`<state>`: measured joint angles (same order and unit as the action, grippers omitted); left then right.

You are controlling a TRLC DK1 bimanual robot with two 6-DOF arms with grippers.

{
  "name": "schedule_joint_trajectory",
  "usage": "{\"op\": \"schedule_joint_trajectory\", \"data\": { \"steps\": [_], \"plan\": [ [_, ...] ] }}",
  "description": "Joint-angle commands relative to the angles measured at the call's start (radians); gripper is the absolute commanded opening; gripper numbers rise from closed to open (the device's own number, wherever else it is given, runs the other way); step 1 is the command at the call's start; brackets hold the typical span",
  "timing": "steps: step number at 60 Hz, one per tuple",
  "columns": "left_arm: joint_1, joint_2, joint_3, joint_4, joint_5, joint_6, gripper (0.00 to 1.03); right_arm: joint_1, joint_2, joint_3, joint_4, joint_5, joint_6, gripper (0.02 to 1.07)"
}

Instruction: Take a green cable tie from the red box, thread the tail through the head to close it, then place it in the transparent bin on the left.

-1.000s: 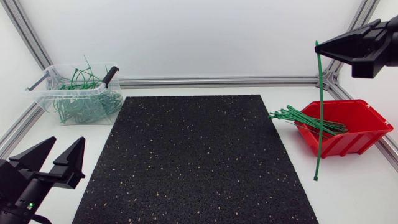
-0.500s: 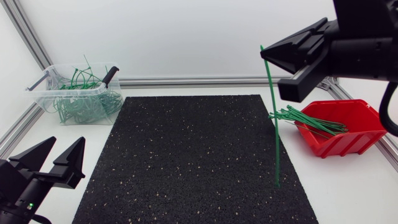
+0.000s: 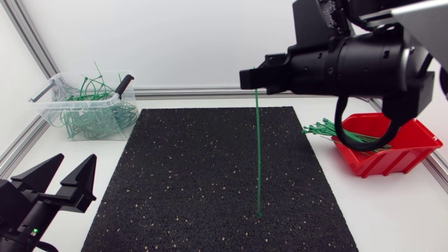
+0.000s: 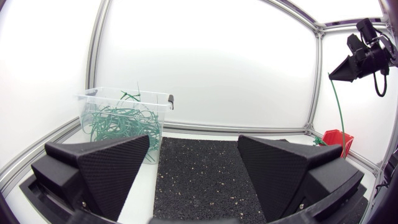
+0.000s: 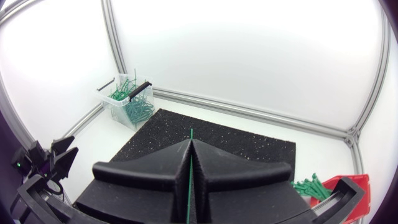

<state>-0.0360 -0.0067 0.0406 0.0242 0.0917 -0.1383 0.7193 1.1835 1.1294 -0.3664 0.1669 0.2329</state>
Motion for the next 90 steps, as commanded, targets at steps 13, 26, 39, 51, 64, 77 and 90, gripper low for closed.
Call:
{"op": "schedule_joint_trajectory", "data": {
  "steps": [13, 26, 39, 51, 64, 77, 90],
  "plan": [
    [-0.012, 0.007, -0.039, -0.021, -0.003, -0.014, 0.99, 0.039, 0.142, 0.015, 0.107, 0.048, 0.230, 0.08],
    [-0.015, 0.007, -0.039, -0.021, -0.004, -0.014, 0.99, 0.072, 0.211, 0.040, 0.184, 0.092, 0.348, 0.08],
    [-0.024, 0.011, -0.039, -0.023, -0.006, -0.014, 0.99, 0.100, 0.274, 0.066, 0.268, 0.089, 0.404, 0.08],
    [-0.024, 0.010, -0.039, -0.021, -0.009, -0.014, 0.99, 0.060, 0.311, -0.019, 0.291, 0.080, 0.464, 0.08],
    [-0.033, 0.010, -0.039, -0.023, -0.009, -0.014, 0.99, -0.090, 0.324, -0.177, 0.330, -0.041, 0.522, 0.08],
    [-0.038, 0.011, -0.039, -0.023, -0.009, -0.014, 0.99, -0.185, 0.292, -0.327, 0.374, -0.076, 0.465, 0.08],
    [-0.038, 0.010, -0.039, -0.023, -0.009, -0.014, 0.99, -0.247, 0.286, -0.438, 0.428, -0.079, 0.378, 0.16]
  ]
}}
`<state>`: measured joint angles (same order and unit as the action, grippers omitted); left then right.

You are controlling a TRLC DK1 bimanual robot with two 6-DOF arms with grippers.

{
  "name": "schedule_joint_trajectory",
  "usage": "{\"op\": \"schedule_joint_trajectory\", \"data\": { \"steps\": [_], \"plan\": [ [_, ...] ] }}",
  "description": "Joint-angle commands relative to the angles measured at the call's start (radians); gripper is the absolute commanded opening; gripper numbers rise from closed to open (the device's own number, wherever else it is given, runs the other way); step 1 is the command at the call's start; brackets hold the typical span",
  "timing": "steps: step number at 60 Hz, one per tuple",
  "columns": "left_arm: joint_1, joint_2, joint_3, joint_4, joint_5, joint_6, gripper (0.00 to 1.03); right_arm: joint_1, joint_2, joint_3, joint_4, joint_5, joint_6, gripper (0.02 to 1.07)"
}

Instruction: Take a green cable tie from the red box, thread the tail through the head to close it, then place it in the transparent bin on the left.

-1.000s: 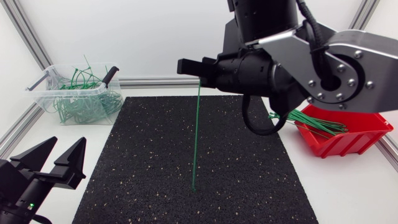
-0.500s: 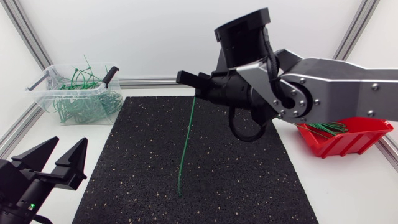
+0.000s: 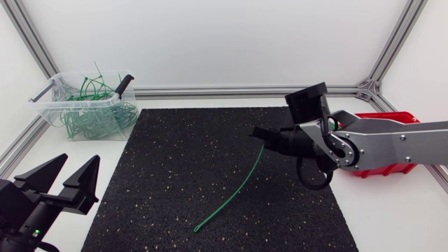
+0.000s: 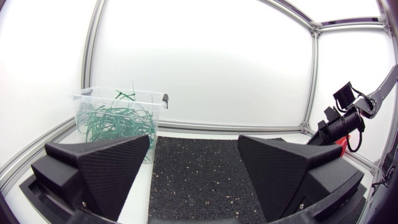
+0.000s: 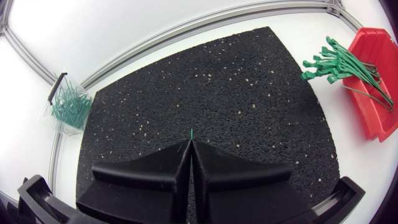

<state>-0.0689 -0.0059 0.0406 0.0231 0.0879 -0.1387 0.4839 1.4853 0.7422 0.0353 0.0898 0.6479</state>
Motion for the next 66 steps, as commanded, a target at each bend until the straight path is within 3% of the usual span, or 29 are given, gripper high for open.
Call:
{"op": "schedule_joint_trajectory", "data": {
  "steps": [1, 17, 28, 34, 36, 46, 56, 66],
  "plan": [
    [-0.005, 0.009, -0.039, -0.022, -0.005, -0.013, 0.99, -0.015, -0.016, -0.056, 0.026, -0.002, -0.044, 0.17],
    [-0.006, 0.011, -0.039, -0.022, -0.005, -0.013, 0.99, -0.021, -0.016, -0.119, 0.038, -0.002, -0.108, 0.24],
    [-0.006, 0.009, -0.039, -0.022, -0.005, -0.013, 0.99, -0.019, -0.037, -0.115, -0.021, 0.011, -0.114, 0.26],
    [-0.006, 0.009, -0.039, -0.022, -0.005, -0.013, 0.99, -0.025, -0.039, -0.093, -0.086, 0.002, -0.120, 0.59],
    [-0.005, 0.009, -0.039, -0.022, -0.005, -0.013, 0.99, -0.031, -0.042, -0.092, -0.104, -0.007, -0.123, 0.63],
    [-0.006, 0.009, -0.039, -0.022, -0.007, -0.013, 0.99, -0.045, -0.080, -0.095, -0.132, -0.022, -0.191, 0.63],
    [-0.008, 0.009, -0.039, -0.022, -0.007, -0.013, 0.99, -0.050, -0.123, -0.069, -0.155, -0.137, -0.389, 0.63],
    [-0.008, 0.011, -0.039, -0.023, -0.007, -0.013, 0.99, -0.013, -0.108, 0.002, -0.261, -0.236, -0.573, 0.63]
  ]
}}
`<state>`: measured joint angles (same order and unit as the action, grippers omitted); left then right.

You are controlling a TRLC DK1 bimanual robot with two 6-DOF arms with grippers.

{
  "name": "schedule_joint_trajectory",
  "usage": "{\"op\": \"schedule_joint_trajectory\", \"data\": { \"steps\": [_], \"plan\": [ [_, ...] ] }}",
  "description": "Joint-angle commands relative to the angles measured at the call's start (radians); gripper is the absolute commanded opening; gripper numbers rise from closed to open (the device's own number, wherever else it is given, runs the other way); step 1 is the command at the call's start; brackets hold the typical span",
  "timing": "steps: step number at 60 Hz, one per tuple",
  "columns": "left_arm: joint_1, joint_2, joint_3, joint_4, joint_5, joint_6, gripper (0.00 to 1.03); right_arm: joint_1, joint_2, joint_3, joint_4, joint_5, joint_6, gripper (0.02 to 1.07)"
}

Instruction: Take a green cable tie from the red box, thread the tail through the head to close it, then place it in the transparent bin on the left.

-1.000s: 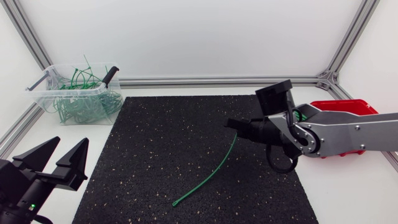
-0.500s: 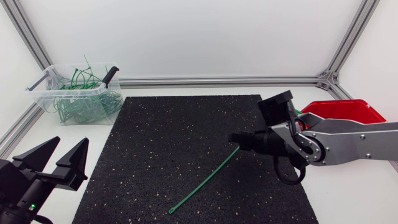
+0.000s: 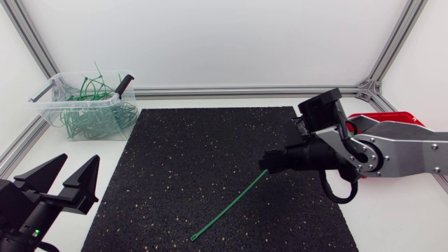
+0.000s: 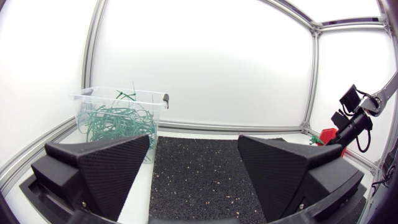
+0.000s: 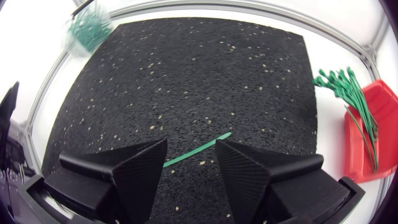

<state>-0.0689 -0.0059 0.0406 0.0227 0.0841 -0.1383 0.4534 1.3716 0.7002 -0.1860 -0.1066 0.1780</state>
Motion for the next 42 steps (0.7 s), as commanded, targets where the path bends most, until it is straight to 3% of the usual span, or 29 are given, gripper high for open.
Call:
{"op": "schedule_joint_trajectory", "data": {
  "steps": [1, 16, 23, 29, 42],
  "plan": [
    [-0.008, 0.011, -0.039, -0.023, -0.003, -0.014, 0.99, 0.019, 0.012, 0.056, -0.056, -0.067, -0.123, 0.63],
    [-0.008, 0.011, -0.039, -0.023, -0.003, -0.014, 0.99, 0.097, 0.116, 0.196, -0.234, -0.165, -0.554, 0.65],
    [-0.011, 0.011, -0.039, -0.023, -0.003, -0.014, 0.99, 0.111, 0.184, 0.274, -0.331, -0.248, -0.627, 0.86],
    [-0.009, 0.011, -0.039, -0.023, -0.004, -0.014, 0.99, 0.166, 0.205, 0.303, -0.368, -0.225, -0.746, 0.89],
    [-0.009, 0.011, -0.039, -0.023, -0.006, -0.014, 0.99, 0.344, 0.245, 0.315, -0.454, -0.076, -0.910, 0.94]
  ]
}}
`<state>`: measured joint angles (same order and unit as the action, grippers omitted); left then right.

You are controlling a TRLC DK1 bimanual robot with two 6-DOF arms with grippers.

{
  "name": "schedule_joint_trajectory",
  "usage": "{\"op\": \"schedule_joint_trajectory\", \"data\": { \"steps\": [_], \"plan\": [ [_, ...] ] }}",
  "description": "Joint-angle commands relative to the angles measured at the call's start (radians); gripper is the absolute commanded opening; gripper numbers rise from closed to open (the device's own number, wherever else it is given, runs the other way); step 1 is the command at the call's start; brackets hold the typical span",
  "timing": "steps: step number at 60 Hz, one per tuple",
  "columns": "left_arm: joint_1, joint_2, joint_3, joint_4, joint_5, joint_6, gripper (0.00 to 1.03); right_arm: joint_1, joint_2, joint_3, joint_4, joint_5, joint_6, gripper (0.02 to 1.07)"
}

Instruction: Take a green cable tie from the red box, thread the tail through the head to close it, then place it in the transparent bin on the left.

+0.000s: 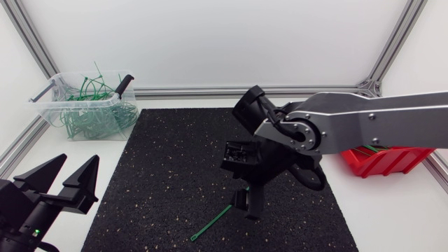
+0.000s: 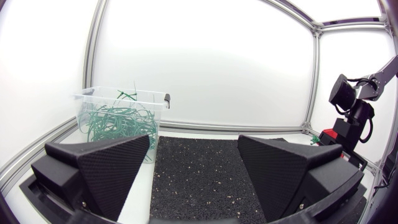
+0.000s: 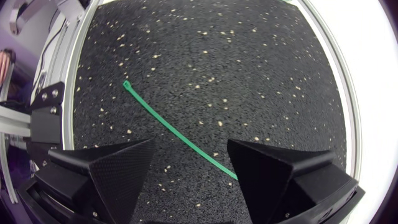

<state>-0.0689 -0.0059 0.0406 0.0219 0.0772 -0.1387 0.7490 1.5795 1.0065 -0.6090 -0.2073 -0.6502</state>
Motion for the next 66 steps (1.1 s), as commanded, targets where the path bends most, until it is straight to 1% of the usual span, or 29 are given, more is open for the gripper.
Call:
{"op": "schedule_joint_trajectory", "data": {
  "steps": [1, 4, 10, 27, 32, 35, 38, 42, 48, 55, 62, 66],
  "plan": [
    [-0.011, 0.011, -0.039, -0.023, 0.001, -0.013, 0.99, 0.059, 0.047, 0.009, -0.031, 0.036, -0.094, 0.94],
    [-0.011, 0.011, -0.039, -0.022, 0.001, -0.013, 0.99, 0.082, 0.079, 0.018, -0.044, 0.066, -0.121, 0.94],
    [-0.009, 0.012, -0.039, -0.023, 0.001, -0.013, 0.99, 0.096, 0.155, 0.063, -0.100, 0.065, -0.169, 0.94],
    [-0.011, 0.017, -0.039, -0.023, 0.001, -0.013, 0.99, 0.110, 0.247, 0.132, -0.104, 0.057, -0.281, 0.94],
    [-0.009, 0.017, -0.039, -0.023, 0.001, -0.013, 0.99, 0.115, 0.267, 0.149, -0.103, 0.060, -0.296, 0.92],
    [-0.009, 0.017, -0.039, -0.023, 0.001, -0.013, 0.99, 0.121, 0.283, 0.159, -0.104, 0.060, -0.302, 0.83],
    [-0.009, 0.017, -0.039, -0.023, 0.001, -0.013, 0.99, 0.125, 0.297, 0.164, -0.101, 0.063, -0.304, 0.78],
    [-0.008, 0.017, -0.039, -0.023, -0.001, -0.013, 0.99, 0.133, 0.313, 0.164, -0.098, 0.066, -0.309, 0.75],
    [-0.009, 0.017, -0.039, -0.023, -0.001, -0.013, 0.99, 0.148, 0.329, 0.162, -0.095, 0.068, -0.315, 0.64],
    [-0.012, 0.020, -0.039, -0.023, 0.001, -0.013, 0.99, 0.148, 0.340, 0.162, -0.094, 0.071, -0.324, 0.63],
    [-0.016, 0.021, -0.039, -0.023, 0.001, -0.013, 0.99, 0.144, 0.346, 0.162, -0.094, 0.069, -0.339, 0.47],
    [-0.017, 0.021, -0.039, -0.023, 0.001, -0.013, 0.99, 0.139, 0.347, 0.162, -0.097, 0.066, -0.345, 0.42]
  ]
}}
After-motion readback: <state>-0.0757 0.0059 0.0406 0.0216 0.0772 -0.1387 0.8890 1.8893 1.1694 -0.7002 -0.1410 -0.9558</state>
